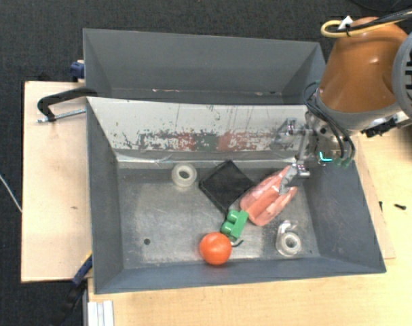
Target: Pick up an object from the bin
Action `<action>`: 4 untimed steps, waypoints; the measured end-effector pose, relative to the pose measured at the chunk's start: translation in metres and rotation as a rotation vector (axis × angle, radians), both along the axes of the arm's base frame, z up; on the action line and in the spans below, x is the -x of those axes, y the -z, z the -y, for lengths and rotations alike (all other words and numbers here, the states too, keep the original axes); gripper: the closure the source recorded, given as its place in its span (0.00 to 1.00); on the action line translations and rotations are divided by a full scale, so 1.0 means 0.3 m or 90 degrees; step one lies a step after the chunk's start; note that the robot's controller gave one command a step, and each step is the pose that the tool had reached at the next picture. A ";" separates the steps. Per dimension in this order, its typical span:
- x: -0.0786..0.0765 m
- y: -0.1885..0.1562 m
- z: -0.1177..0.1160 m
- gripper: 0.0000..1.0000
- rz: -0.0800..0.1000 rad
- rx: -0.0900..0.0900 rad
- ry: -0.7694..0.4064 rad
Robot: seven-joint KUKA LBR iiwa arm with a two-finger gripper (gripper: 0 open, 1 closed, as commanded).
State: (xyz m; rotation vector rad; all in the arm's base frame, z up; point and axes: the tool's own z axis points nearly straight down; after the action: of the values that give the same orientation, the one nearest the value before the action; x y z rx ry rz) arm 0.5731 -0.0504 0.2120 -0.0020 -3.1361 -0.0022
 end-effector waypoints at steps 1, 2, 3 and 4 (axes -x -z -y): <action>-0.005 -0.014 0.000 0.00 0.005 0.001 -0.001; 0.007 0.147 0.007 0.00 0.009 0.001 -0.019; 0.000 0.241 0.000 0.00 0.001 -0.002 -0.126; -0.022 0.286 -0.009 0.00 -0.006 -0.005 -0.237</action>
Offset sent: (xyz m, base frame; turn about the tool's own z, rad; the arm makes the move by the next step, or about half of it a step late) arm -0.0141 -0.0067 -0.1373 -0.0795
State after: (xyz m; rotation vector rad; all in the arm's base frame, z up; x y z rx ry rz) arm 0.5797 -0.0476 0.1262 0.5768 -3.0728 -0.0116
